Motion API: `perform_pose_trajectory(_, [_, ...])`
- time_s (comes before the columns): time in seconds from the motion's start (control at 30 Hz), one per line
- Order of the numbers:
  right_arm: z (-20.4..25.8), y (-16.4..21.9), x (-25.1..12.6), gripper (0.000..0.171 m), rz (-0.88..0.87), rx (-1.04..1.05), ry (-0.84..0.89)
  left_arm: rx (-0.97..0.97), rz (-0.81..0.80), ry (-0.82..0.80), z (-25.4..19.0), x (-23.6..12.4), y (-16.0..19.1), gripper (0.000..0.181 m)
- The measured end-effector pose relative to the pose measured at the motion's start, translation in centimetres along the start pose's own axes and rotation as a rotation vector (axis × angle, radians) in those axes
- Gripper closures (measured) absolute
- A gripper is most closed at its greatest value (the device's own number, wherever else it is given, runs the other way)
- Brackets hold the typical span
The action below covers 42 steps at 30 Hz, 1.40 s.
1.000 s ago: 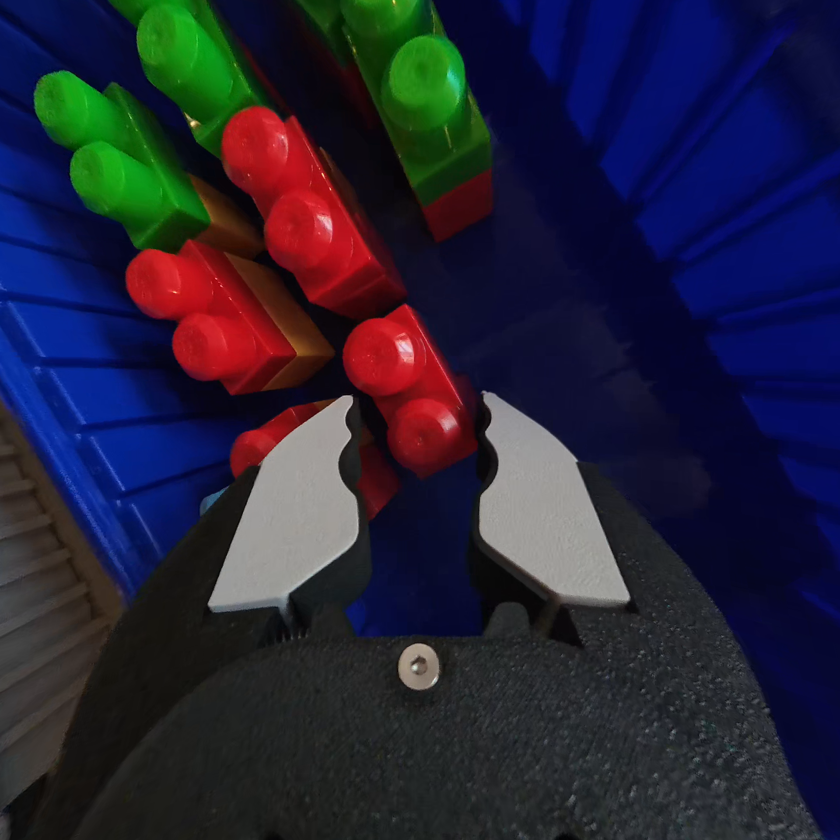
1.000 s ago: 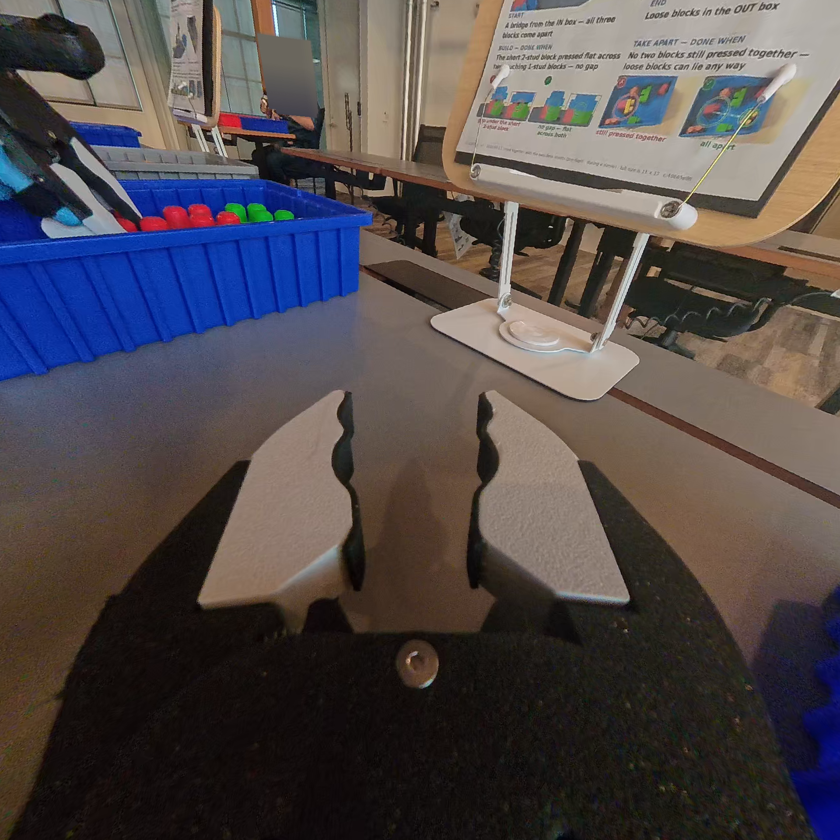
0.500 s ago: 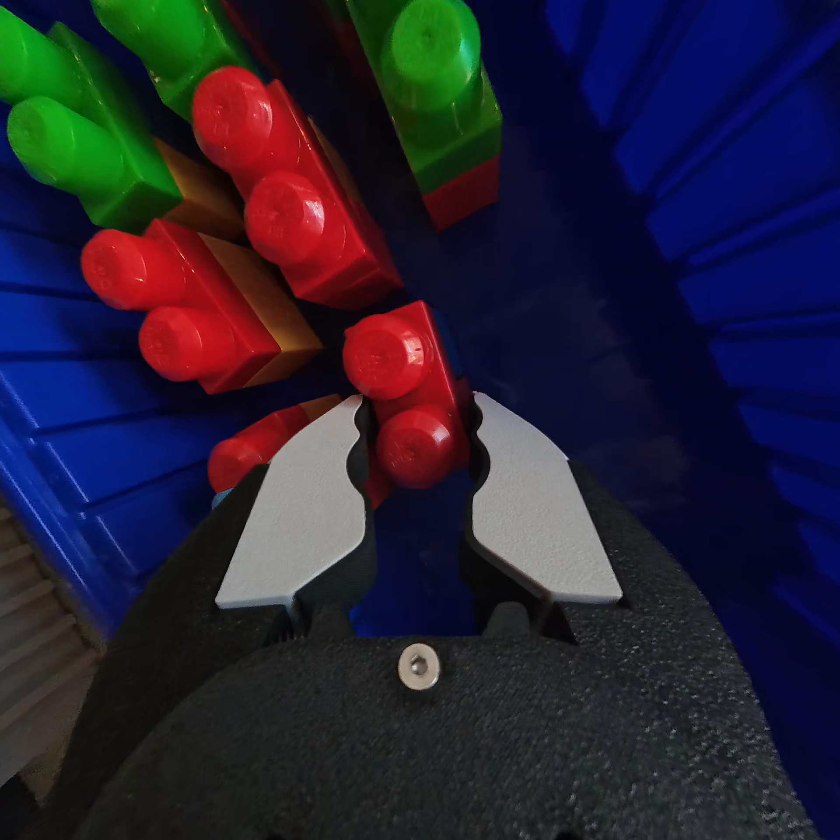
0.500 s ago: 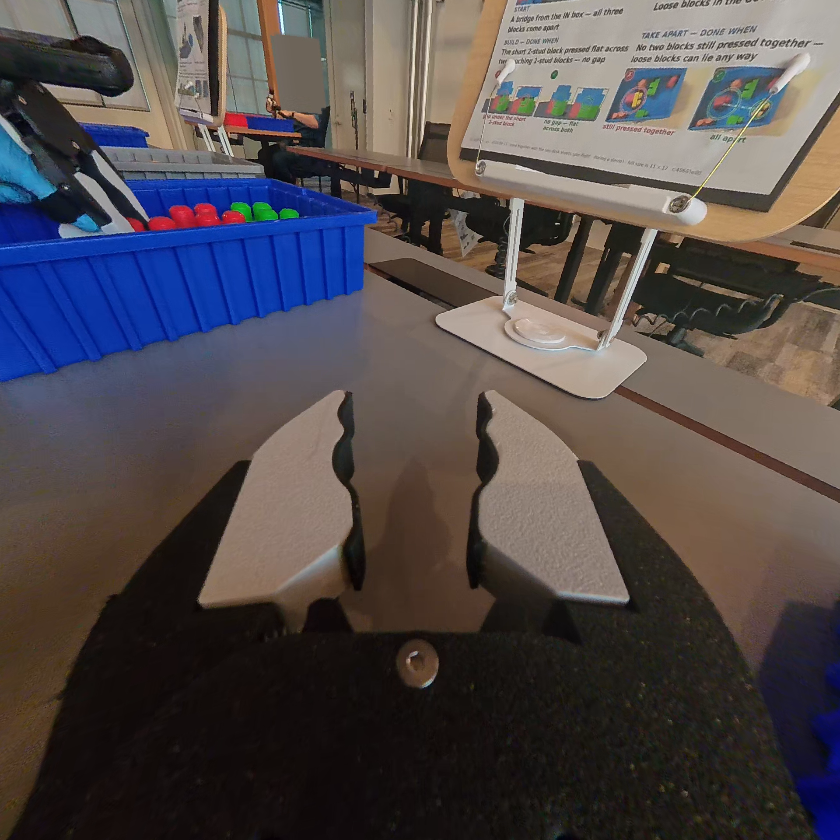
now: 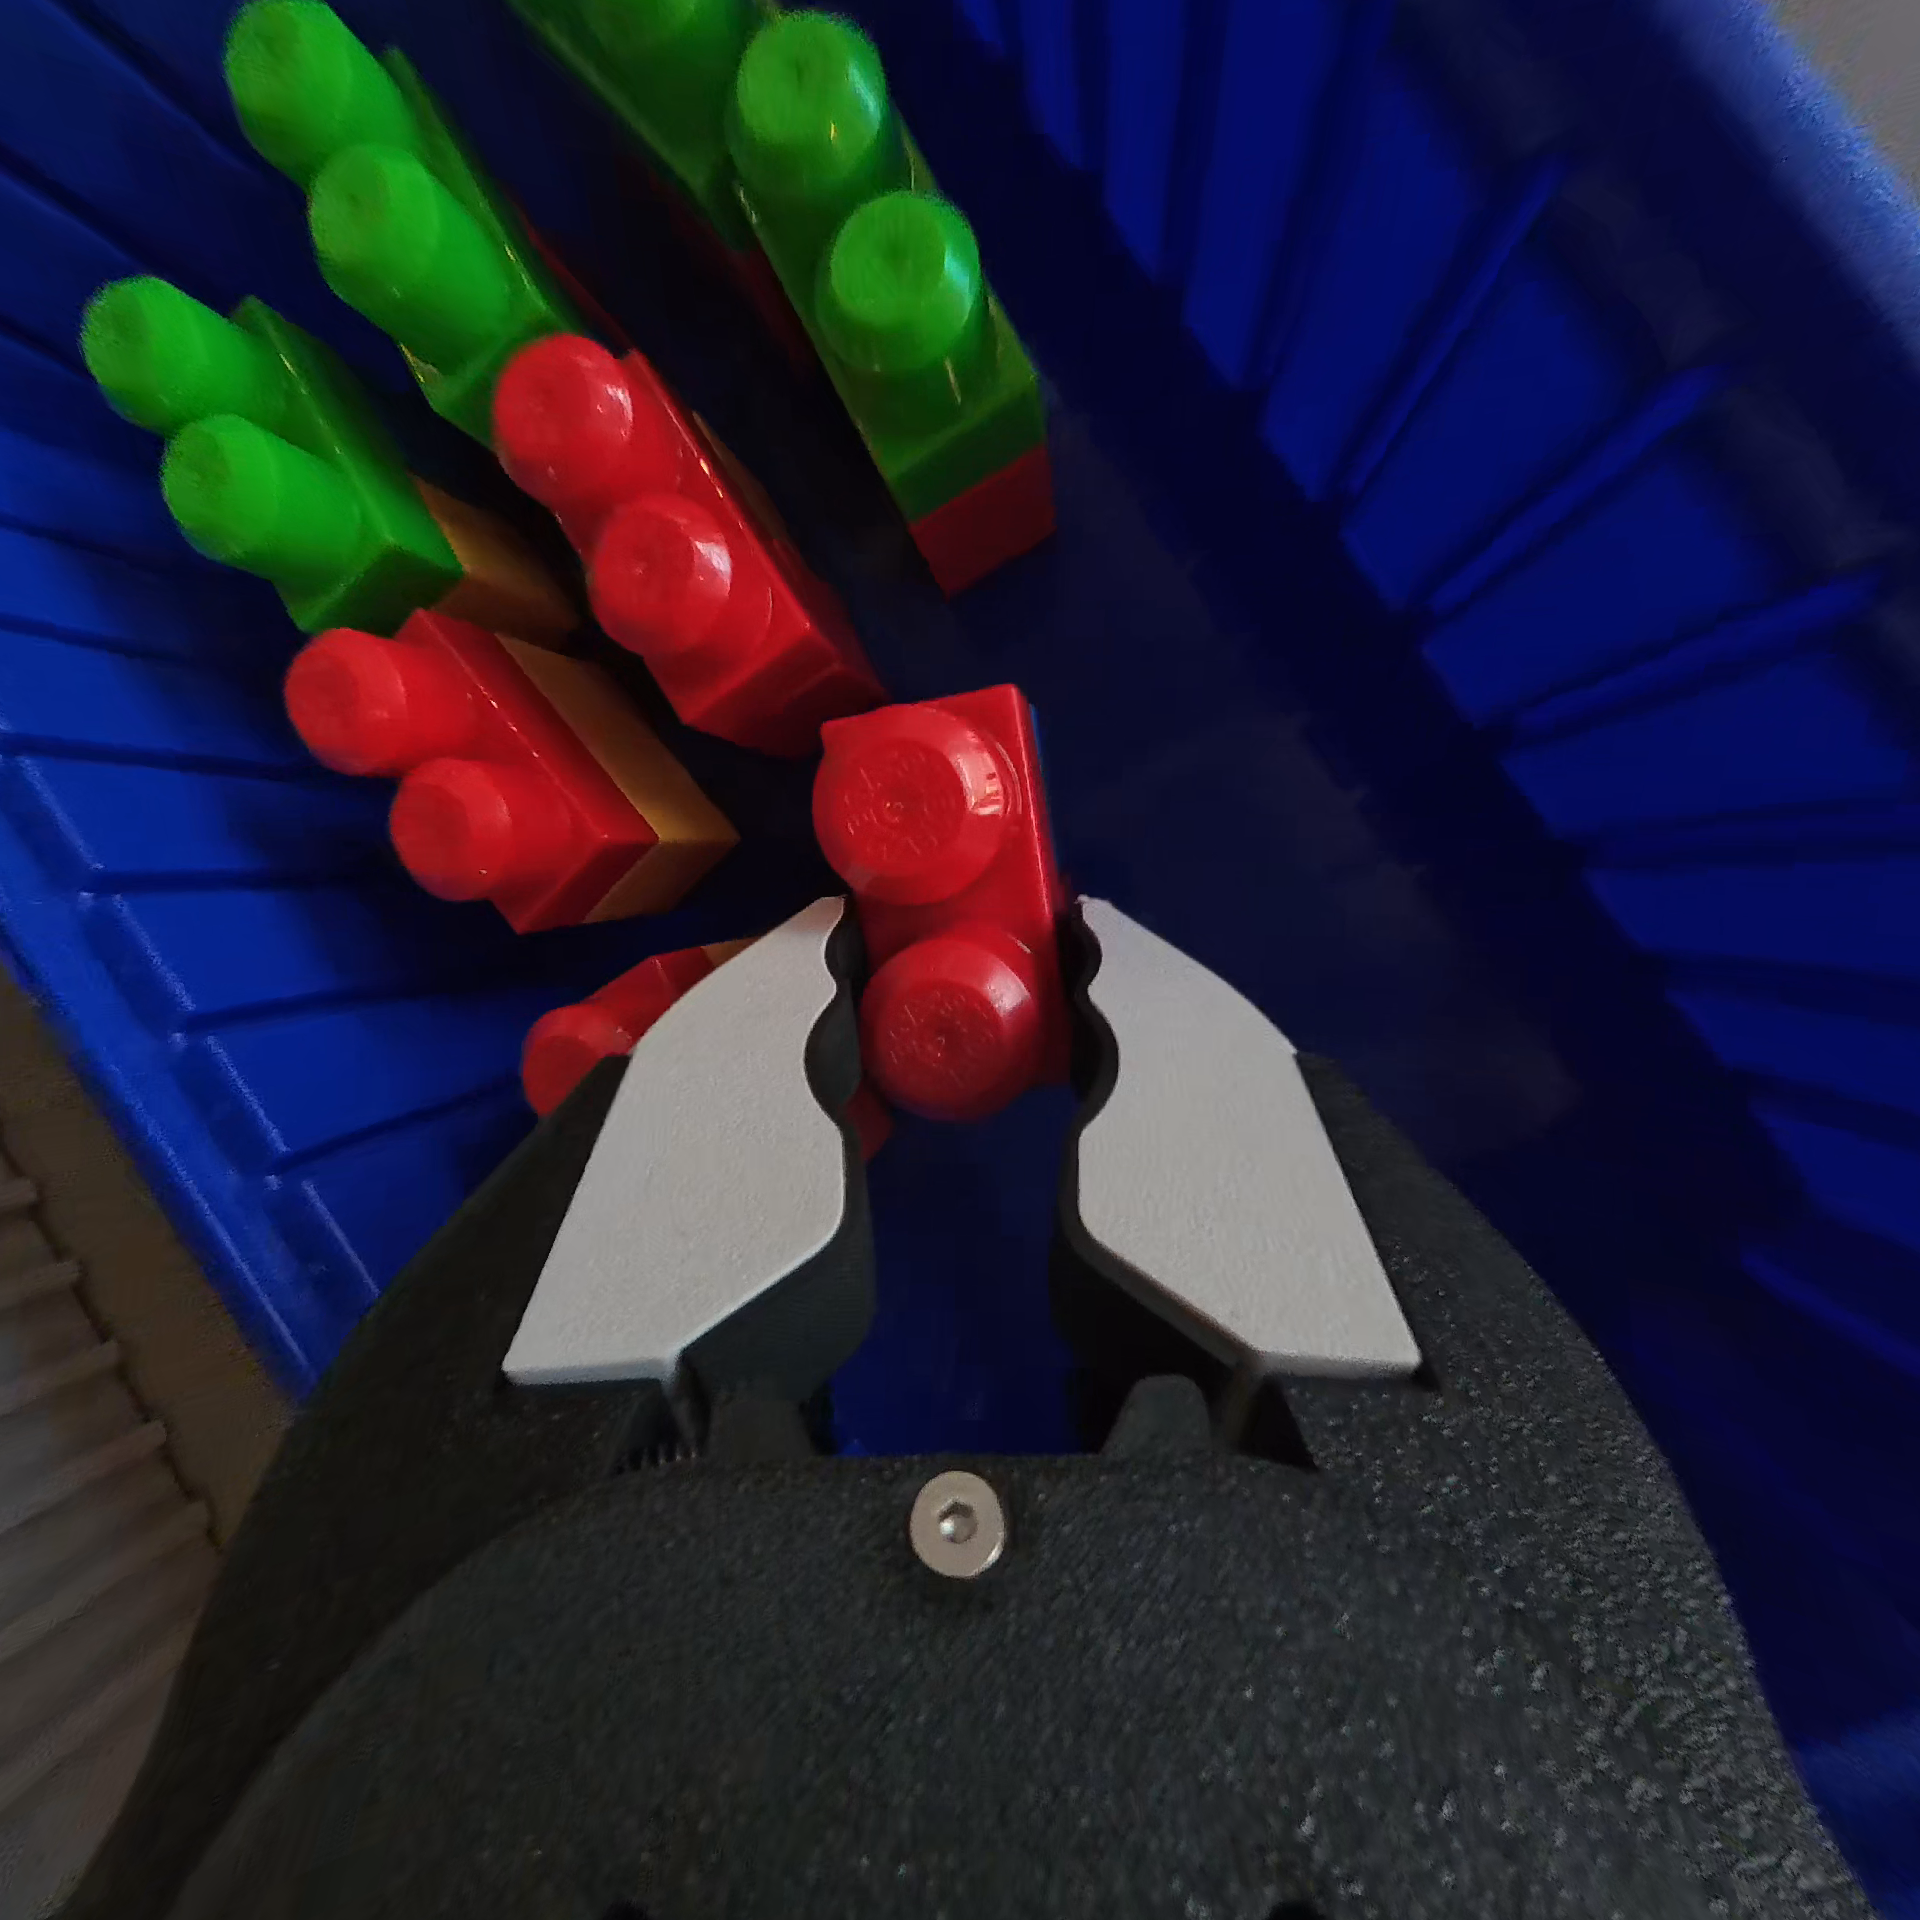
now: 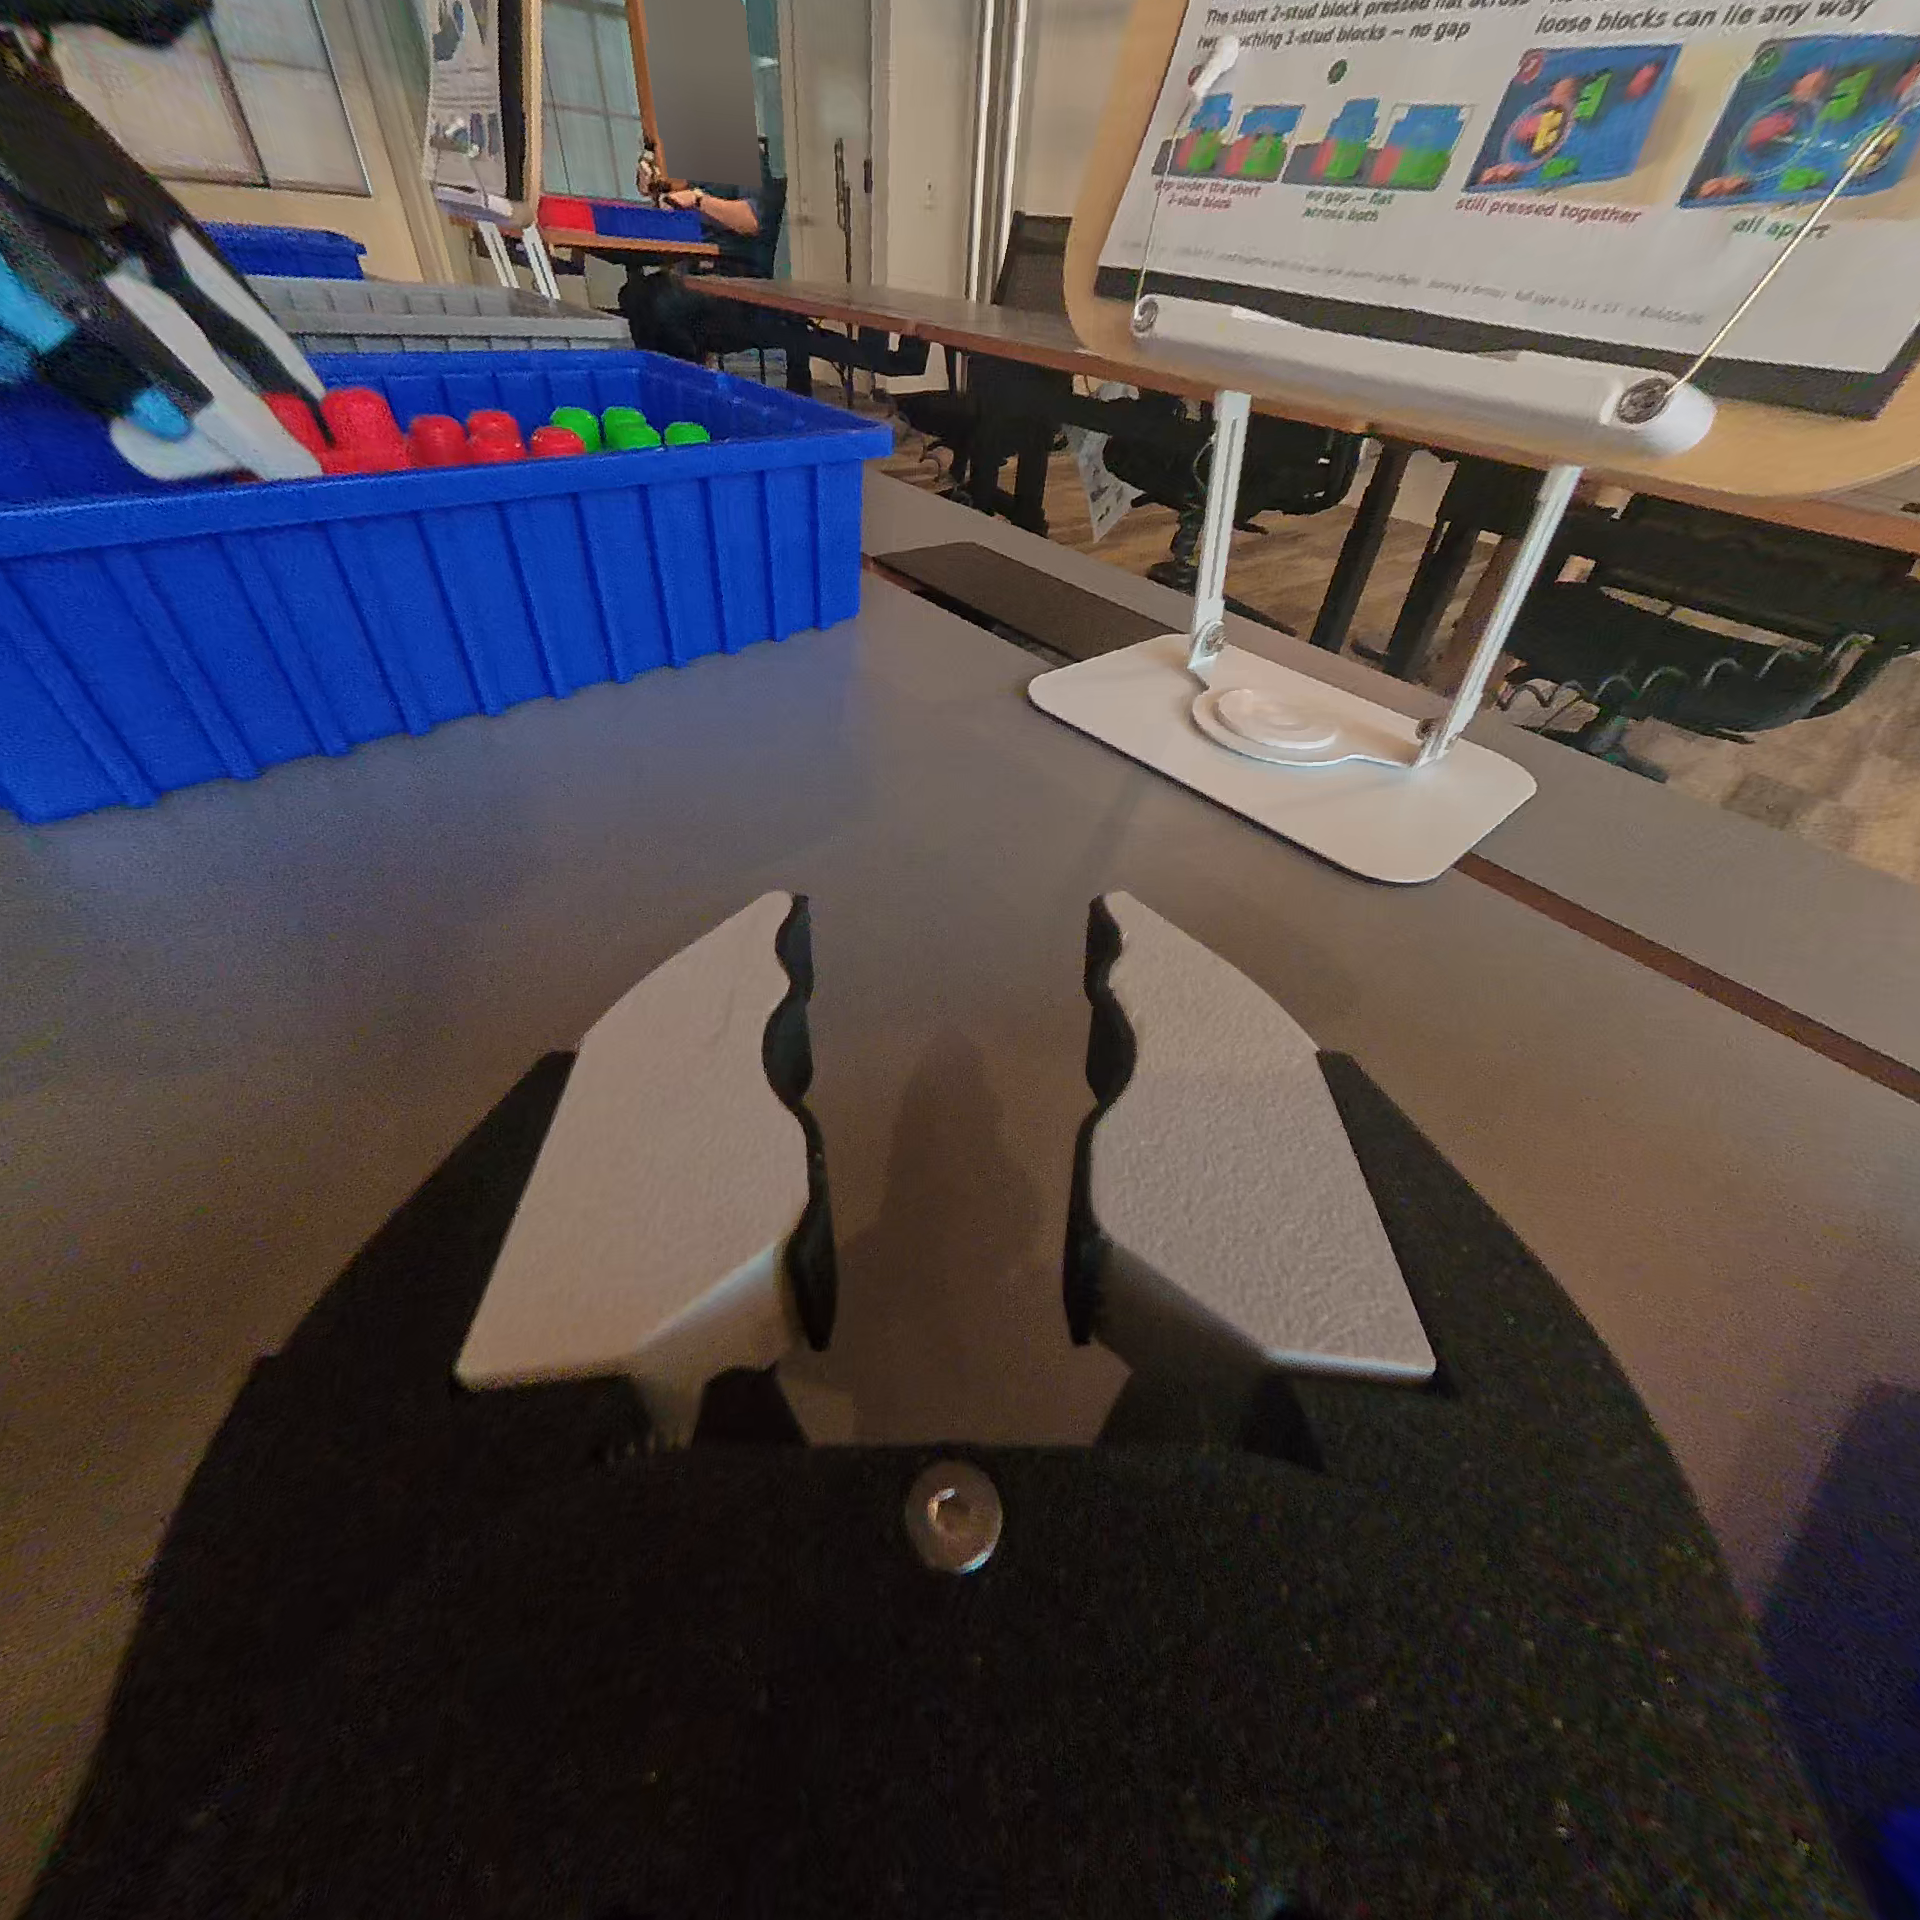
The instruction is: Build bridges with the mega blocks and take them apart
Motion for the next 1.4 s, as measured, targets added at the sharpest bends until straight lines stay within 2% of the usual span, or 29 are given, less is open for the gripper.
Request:
perform_pose_trajectory(0.23, [0.7,0.5,0.3,0.120,0.031,0.003,-0.044,0.029,-0.202,0.092,-1.7,-4.2,-3.2,0.144])
perform_pose_trajectory(0.4, [2.1,-0.2,0.7,0.112,0.014,0.033,-0.135,0.088,-0.346,0.203,-4.4,-7.2,-5.9,0.144])
perform_pose_trajectory(0.57, [4.3,-2.8,1.4,0.095,-0.023,0.062,-0.252,0.172,-0.458,0.321,-8.0,-9.6,-8.4,0.144])
perform_pose_trajectory(0.7, [7.3,-6.1,1.9,0.092,-0.055,0.078,-0.381,0.234,-0.529,0.422,-11.4,-11.0,-10.3,0.144])
perform_pose_trajectory(0.87, [11.7,-8.6,2.4,0.082,-0.006,0.021,-0.531,0.332,-0.578,0.552,-16.0,-11.9,-12.3,0.144])
perform_pose_trajectory(1.13, [16.0,-10.1,3.3,0.073,0.066,-0.014,-0.662,0.523,-0.529,0.673,-23.0,-11.7,-14.0,0.145])
perform_pose_trajectory(1.3, [17.4,-9.6,3.4,0.080,0.097,-0.053,-0.692,0.598,-0.500,0.733,-26.1,-11.7,-14.6,0.144])
perform_pose_trajectory(1.37, [17.7,-9.4,3.4,0.090,0.093,-0.061,-0.694,0.615,-0.493,0.751,-27.0,-11.7,-14.8,0.144])
perform_pose_trajectory(1.4, [17.8,-9.4,3.2,0.102,0.081,-0.065,-0.701,0.623,-0.489,0.753,-27.3,-11.7,-14.9,0.145])
Point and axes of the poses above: each gripper's, where its closed fingertips meet, x out along the fingers, y out of its underside, z = x × y across the jaws, the point moved 2 cm from there along -x, back along the fingers, and after that the axes turned 8 degrees about -z, right-handed, at the moved point
